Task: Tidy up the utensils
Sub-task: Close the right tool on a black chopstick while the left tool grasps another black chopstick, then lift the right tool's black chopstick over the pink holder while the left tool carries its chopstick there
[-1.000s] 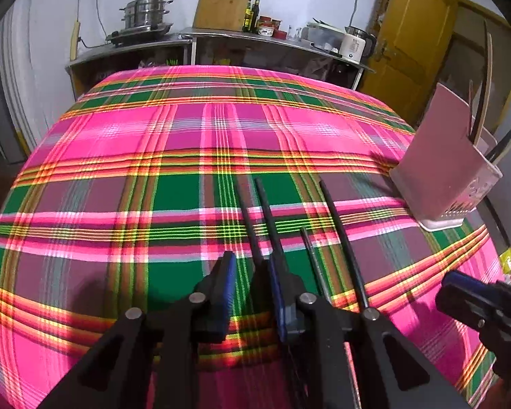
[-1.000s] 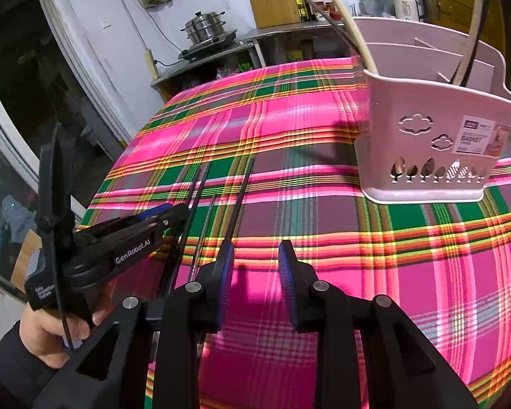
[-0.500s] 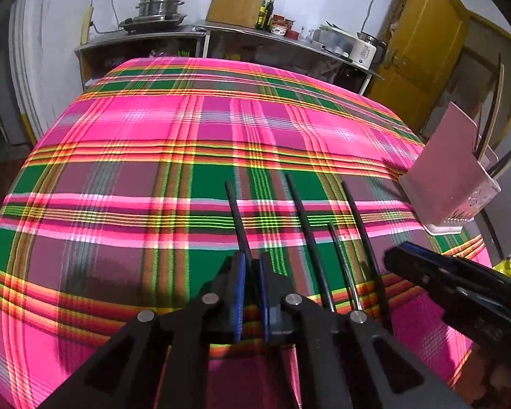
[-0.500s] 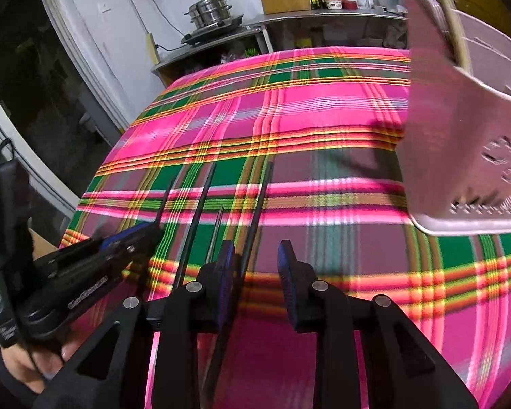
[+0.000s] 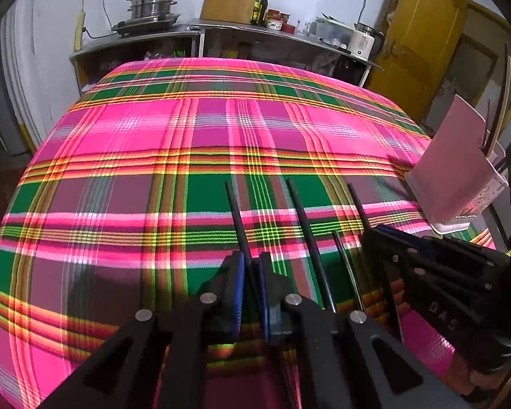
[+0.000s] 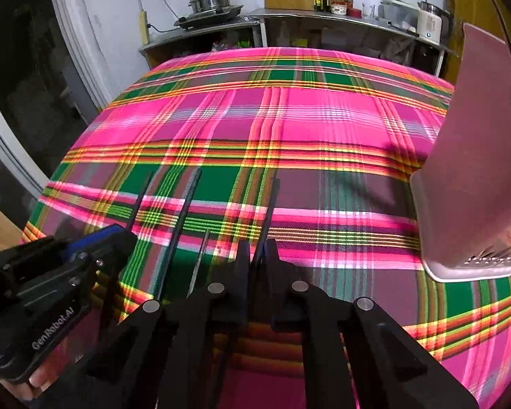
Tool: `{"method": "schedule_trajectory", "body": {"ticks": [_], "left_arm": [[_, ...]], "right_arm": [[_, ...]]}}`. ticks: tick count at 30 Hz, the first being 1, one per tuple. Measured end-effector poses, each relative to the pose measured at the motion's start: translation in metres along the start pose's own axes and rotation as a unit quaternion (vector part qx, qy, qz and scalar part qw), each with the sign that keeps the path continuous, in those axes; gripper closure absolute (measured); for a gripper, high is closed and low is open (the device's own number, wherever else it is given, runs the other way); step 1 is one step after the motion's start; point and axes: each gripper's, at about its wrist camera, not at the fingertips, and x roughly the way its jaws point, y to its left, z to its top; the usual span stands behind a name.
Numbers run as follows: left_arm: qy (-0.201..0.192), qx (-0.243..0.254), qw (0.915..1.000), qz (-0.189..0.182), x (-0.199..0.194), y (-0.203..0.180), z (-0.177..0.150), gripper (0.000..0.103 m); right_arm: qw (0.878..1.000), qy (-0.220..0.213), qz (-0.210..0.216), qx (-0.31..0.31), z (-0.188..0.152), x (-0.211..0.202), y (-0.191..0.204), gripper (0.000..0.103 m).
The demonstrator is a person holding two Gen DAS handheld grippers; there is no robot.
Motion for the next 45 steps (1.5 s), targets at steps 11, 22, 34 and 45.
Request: {"method": "schedule_trajectory", "body": {"ticks": [11,22,34,45], "left_arm": [[-0.021,-0.008,0.9994,-0.026,-0.029,-0.001,0.003,0.098],[-0.065,0.008,0.9968,-0.046,-0.087,-0.017,0.01,0.098],[-0.108,0.028,0.9918,-0.063,-0.147,-0.037,0.011,0.098],[-0.129,0.042,0.9878,-0.076,-0.179,-0.058,0.016,0.098]], "right_arm": [[0.998,-0.031,0.043,0.02,-0.002,-0.042,-0.008,0.097],[0.994,-0.081,0.06,0.035,-0.002,-0.104,-0.018,0.097],[0.989,-0.131,0.057,0.04,-0.011,-0.166,-0.029,0.097],[0.984,-0.167,0.05,0.047,-0.016,-0.204,-0.039,0.098]]}}
